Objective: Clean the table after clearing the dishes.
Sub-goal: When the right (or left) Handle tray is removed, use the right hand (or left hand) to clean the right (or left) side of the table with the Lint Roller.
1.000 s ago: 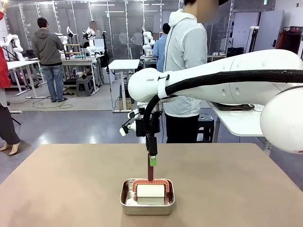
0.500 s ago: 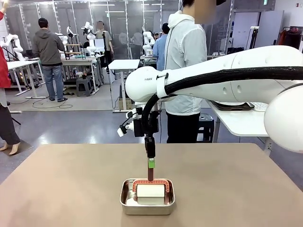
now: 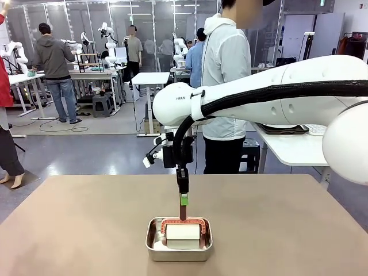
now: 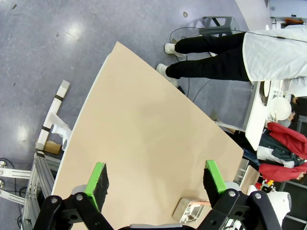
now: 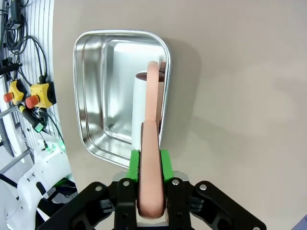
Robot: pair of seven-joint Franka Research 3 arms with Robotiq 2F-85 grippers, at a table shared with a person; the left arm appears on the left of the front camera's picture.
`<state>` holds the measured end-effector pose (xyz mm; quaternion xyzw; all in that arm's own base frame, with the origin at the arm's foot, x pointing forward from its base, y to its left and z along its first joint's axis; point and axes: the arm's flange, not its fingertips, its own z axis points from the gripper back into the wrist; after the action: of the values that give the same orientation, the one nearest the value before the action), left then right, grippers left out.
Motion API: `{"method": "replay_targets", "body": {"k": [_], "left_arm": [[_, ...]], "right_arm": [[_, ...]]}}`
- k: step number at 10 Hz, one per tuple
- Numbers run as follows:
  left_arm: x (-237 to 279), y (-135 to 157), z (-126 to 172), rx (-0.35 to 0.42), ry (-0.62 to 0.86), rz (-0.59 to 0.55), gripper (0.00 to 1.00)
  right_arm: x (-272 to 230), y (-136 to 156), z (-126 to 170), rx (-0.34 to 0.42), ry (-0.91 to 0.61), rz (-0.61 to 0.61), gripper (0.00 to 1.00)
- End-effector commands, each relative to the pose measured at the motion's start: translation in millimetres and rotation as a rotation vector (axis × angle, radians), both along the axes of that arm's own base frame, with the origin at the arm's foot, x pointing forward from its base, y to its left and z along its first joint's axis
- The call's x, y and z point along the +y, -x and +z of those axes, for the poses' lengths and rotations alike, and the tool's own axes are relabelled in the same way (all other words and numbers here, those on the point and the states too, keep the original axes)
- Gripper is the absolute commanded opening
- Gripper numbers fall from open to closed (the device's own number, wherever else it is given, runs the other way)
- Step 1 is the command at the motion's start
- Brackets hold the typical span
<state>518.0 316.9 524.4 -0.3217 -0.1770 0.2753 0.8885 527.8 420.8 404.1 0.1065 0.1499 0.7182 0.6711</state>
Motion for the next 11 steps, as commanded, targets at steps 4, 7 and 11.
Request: {"method": "replay_targets", "body": {"k": [4,7,11], "left_arm": [[-1.9,6.4,0.3,-0.011,-0.008,0.002,1.00],[-1.9,6.4,0.3,-0.011,-0.008,0.002,1.00],[-1.9,6.4,0.3,-0.011,-0.008,0.002,1.00]], "right_arm": [[-8.3,18.2,16.6,-0.032,-0.019,-0.034,0.01],[-25.7,38.8,76.4,-0.069,-0.019,-0.133,0.00],[-94.0,36.6,120.0,-0.096,-0.094,-0.532,0.00]]}}
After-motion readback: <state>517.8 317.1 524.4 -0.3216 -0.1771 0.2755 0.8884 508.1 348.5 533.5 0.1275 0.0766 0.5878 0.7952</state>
